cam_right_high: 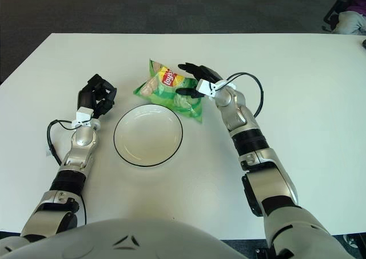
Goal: Put the snack into the plate.
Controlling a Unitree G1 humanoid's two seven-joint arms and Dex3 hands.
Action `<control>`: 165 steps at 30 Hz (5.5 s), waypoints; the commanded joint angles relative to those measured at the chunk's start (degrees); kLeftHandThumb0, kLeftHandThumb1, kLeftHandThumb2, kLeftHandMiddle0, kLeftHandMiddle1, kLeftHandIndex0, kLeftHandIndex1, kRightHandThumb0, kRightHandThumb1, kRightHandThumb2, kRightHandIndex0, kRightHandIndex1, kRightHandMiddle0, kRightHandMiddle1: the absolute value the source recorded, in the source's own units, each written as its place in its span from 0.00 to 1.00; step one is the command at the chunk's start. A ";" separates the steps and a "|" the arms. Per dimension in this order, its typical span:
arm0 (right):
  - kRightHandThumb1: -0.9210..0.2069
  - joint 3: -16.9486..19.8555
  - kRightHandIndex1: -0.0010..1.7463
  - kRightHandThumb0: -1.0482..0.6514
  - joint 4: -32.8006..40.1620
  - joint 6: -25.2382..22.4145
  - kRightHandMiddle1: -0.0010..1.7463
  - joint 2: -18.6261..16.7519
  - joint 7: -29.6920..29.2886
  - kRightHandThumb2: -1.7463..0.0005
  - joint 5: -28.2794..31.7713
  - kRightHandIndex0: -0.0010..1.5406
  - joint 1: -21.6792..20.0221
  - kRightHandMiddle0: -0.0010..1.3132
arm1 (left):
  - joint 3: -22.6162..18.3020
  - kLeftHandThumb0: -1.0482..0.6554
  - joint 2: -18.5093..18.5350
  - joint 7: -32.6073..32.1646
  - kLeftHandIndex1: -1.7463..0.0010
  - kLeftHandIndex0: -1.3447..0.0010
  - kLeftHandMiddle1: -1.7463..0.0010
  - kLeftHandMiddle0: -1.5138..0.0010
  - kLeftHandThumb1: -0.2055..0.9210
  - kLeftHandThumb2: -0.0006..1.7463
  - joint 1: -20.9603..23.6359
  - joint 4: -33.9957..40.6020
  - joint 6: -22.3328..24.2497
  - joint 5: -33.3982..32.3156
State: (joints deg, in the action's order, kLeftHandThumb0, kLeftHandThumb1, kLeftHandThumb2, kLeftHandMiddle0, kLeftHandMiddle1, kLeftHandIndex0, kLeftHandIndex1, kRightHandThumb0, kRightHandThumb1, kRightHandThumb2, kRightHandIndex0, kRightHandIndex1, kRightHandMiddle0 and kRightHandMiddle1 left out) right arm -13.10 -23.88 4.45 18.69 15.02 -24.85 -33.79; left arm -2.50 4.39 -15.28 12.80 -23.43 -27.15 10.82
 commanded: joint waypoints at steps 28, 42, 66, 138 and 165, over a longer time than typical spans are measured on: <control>0.00 -4.46 0.02 0.06 10.74 -4.91 0.01 -2.80 3.81 0.75 0.93 0.15 5.81 0.23 | 0.49 0.45 -0.34 -2.17 0.00 0.43 0.00 0.37 1.00 0.18 -2.61 -0.60 -1.70 2.09; 0.00 -7.36 0.00 0.05 7.75 -13.06 0.02 0.19 5.31 0.73 -5.26 0.06 3.38 0.29 | 0.83 0.45 -0.50 -3.81 0.00 0.44 0.00 0.37 1.00 0.18 -3.16 0.01 -2.60 3.22; 0.00 -7.24 0.11 0.23 5.06 -16.71 0.36 2.39 -21.83 0.93 -19.91 0.31 6.04 0.51 | 0.32 0.46 -0.44 -3.62 0.00 0.43 0.00 0.36 1.00 0.18 -3.25 -0.12 -4.13 2.57; 0.42 2.95 1.00 0.87 20.38 12.36 1.00 -3.91 -20.48 0.35 4.21 0.33 6.26 0.46 | -0.23 0.46 -0.61 -4.88 0.00 0.43 0.00 0.36 1.00 0.17 -2.09 -1.61 -2.39 2.69; 0.41 -2.19 1.00 0.87 26.43 15.65 1.00 -4.03 -7.55 0.36 3.08 0.32 9.31 0.47 | -1.48 0.47 -1.61 -5.53 0.00 0.43 0.00 0.36 1.00 0.15 -1.46 -0.91 0.22 1.29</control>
State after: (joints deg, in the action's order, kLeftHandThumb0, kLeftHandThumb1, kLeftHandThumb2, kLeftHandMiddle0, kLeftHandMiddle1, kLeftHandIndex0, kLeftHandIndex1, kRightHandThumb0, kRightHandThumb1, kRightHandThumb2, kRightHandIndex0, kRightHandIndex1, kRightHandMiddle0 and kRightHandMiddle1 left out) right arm -15.15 0.41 21.44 14.12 5.49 -22.01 -24.66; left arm -3.88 3.30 -20.37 12.75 -23.14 -27.58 12.21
